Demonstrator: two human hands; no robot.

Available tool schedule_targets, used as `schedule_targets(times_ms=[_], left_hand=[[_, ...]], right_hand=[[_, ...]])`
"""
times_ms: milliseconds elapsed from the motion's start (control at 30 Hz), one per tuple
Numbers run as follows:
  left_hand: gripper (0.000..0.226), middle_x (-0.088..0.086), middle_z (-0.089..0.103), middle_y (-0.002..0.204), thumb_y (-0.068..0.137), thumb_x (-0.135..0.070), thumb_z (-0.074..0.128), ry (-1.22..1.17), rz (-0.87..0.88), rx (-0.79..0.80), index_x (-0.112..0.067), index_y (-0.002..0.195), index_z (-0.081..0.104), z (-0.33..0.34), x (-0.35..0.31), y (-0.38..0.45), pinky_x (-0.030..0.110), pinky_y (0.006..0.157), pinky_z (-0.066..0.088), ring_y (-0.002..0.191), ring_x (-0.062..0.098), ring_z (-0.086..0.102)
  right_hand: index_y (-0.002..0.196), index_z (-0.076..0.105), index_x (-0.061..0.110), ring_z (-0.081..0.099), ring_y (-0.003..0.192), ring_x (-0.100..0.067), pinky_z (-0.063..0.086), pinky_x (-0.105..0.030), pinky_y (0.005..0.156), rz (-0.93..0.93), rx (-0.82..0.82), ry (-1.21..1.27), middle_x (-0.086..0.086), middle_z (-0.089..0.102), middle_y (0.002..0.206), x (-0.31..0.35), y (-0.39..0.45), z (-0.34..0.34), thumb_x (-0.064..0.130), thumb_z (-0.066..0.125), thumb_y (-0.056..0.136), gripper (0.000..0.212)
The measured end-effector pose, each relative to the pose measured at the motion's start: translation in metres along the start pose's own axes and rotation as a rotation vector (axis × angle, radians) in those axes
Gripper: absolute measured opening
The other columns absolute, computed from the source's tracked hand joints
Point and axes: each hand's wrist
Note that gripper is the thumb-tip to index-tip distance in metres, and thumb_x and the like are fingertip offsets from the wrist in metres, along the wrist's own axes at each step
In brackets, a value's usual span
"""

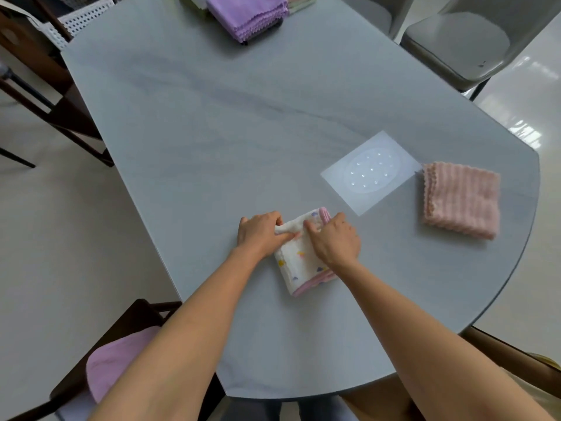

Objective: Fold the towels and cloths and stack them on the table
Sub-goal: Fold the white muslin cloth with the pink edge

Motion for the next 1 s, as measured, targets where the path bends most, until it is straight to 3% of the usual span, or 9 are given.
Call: schedule_targets(times_ms=[200,333,433,533,633,700,800,900,1000], left_hand=[[0.058,0.003,0.068,0.100,0.073,-0.076,0.056,0.162,-0.102,0.040,-0.021,0.087,0.064,-0.011,-0.001,0.007,0.027,0.069,0.037,0.098,0.026,0.063],[0.076,0.007,0.058,0.123,0.073,-0.078,0.054,0.270,-0.118,-0.047,-0.016,0.118,0.057,-0.012,-0.018,0.018,0.033,0.083,0.041,0.116,0.027,0.053],[0.069,0.004,0.040,0.138,0.082,-0.061,0.060,-0.164,-0.021,0.001,-0.017,0.133,0.042,-0.006,-0.018,0.010,0.039,0.099,0.039,0.127,0.025,0.041],[0.062,-0.005,0.040,0.144,0.082,-0.051,0.067,-0.789,0.026,0.192,-0.030,0.135,0.044,-0.005,-0.011,-0.009,0.035,0.105,0.039,0.130,0.018,0.042],[0.055,-0.010,0.049,0.139,0.083,-0.035,0.073,-0.995,0.093,0.391,-0.035,0.132,0.049,-0.011,-0.015,-0.025,0.042,0.098,0.050,0.123,0.015,0.053],[0.053,-0.007,0.048,0.139,0.086,-0.019,0.071,-1.074,0.128,0.380,-0.031,0.133,0.051,-0.015,-0.025,-0.028,0.039,0.086,0.057,0.119,0.016,0.057],[0.043,-0.001,0.049,0.139,0.091,-0.003,0.059,-1.078,0.168,0.259,-0.023,0.129,0.056,-0.020,-0.041,-0.024,0.029,0.075,0.058,0.112,0.019,0.061],[0.040,-0.004,0.057,0.132,0.090,0.006,0.045,-0.951,0.230,0.170,-0.014,0.117,0.067,-0.023,-0.051,-0.017,0.030,0.086,0.056,0.116,0.015,0.058],[0.044,-0.002,0.063,0.126,0.084,0.009,0.043,-0.755,0.341,0.072,-0.010,0.111,0.071,-0.021,-0.058,-0.013,0.026,0.103,0.045,0.120,0.010,0.057]], right_hand=[[0.095,0.058,0.006,0.059,0.098,-0.036,0.036,-0.031,0.069,0.001,0.135,0.166,-0.015,0.062,0.098,-0.010,0.008,0.001,0.042,0.054,0.090,0.037],[0.101,0.057,-0.002,0.057,0.099,-0.038,0.036,-0.032,0.071,0.038,0.066,0.322,-0.020,0.060,0.097,-0.014,0.009,0.002,0.037,0.053,0.093,0.040],[0.111,0.060,-0.004,0.060,0.088,-0.033,0.046,-0.032,0.071,0.306,0.053,0.620,-0.015,0.055,0.093,-0.023,0.016,-0.005,0.031,0.053,0.093,0.040],[0.118,0.056,0.010,0.057,0.070,-0.020,0.047,-0.019,0.042,0.485,0.222,0.960,-0.004,0.054,0.099,-0.032,0.026,-0.023,0.017,0.045,0.098,0.024],[0.095,0.058,0.013,0.062,0.042,-0.018,0.048,-0.026,0.033,0.560,0.399,1.086,-0.006,0.067,0.064,-0.034,0.027,-0.051,0.012,0.034,0.101,0.025],[0.094,0.061,0.008,0.063,0.041,-0.019,0.049,-0.027,0.034,0.525,0.443,1.091,-0.008,0.066,0.055,-0.037,0.028,-0.061,0.012,0.032,0.100,0.029],[0.112,0.060,0.011,0.066,0.061,-0.022,0.054,-0.029,0.043,0.559,0.408,1.112,-0.008,0.071,0.084,-0.037,0.028,-0.062,0.016,0.043,0.098,0.023],[0.136,0.046,0.014,0.064,0.091,-0.019,0.057,-0.032,0.066,0.500,0.180,1.196,0.008,0.054,0.133,-0.047,0.039,-0.056,0.017,0.058,0.090,0.048],[0.115,0.041,0.005,0.059,0.096,-0.020,0.050,-0.036,0.076,0.382,-0.124,1.117,-0.001,0.055,0.127,-0.058,0.037,-0.065,0.015,0.060,0.089,0.034]])
Point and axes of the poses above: each hand's wrist, its own y-axis towards the middle knuckle, its own z-axis out of the palm, x = y × z
